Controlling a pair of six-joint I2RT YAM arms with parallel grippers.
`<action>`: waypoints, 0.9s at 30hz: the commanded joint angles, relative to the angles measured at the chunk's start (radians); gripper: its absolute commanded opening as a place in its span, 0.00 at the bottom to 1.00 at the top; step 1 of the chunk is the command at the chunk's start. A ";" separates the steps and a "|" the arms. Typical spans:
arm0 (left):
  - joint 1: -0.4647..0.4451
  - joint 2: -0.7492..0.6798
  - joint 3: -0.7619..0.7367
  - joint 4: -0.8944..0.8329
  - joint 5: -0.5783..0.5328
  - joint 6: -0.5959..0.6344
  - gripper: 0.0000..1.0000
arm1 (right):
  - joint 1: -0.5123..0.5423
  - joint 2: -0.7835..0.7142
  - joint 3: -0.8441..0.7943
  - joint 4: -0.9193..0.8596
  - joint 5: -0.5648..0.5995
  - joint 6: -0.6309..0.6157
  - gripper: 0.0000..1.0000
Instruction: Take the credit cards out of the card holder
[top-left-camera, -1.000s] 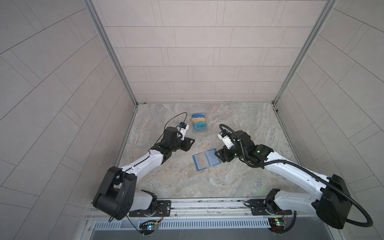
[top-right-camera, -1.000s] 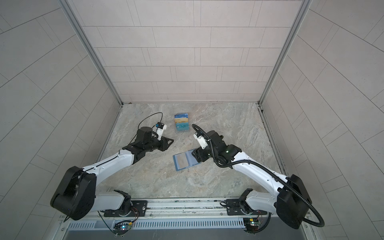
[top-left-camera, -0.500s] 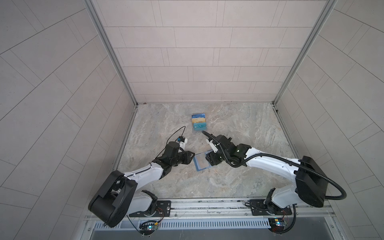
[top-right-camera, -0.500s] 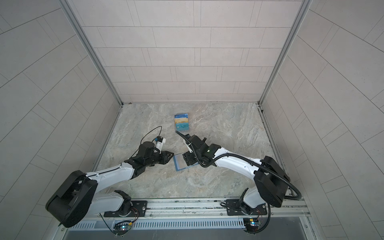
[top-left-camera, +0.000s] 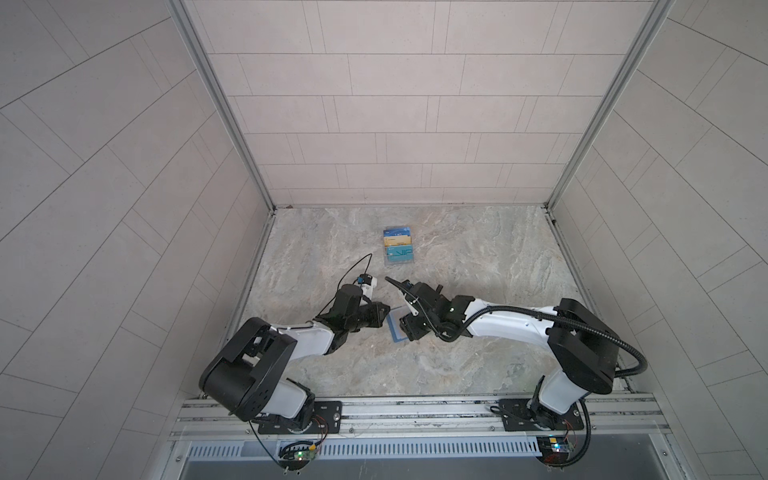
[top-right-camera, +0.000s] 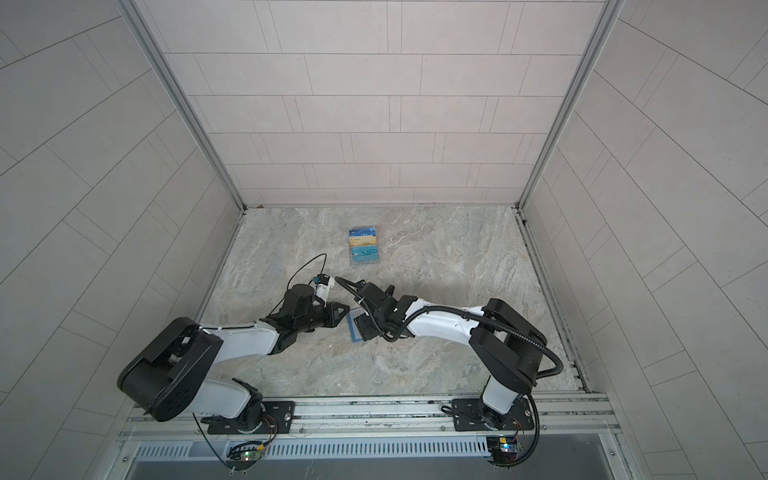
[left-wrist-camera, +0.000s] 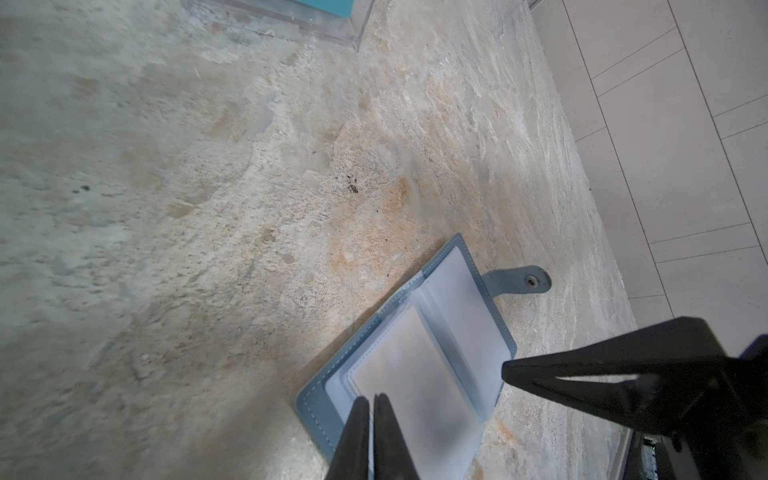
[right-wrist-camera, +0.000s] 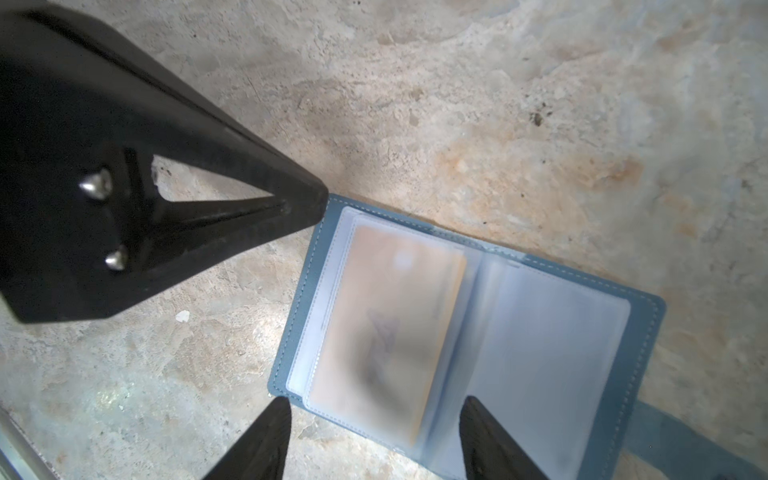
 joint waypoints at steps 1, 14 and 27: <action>0.000 0.024 -0.027 0.052 -0.002 -0.004 0.04 | 0.008 0.024 0.014 0.038 0.060 -0.007 0.67; -0.047 0.091 -0.063 0.105 -0.011 -0.012 0.00 | 0.023 0.089 0.021 0.079 0.098 -0.016 0.68; -0.047 0.108 -0.087 0.125 -0.025 -0.023 0.00 | 0.032 0.142 0.027 0.062 0.151 -0.005 0.64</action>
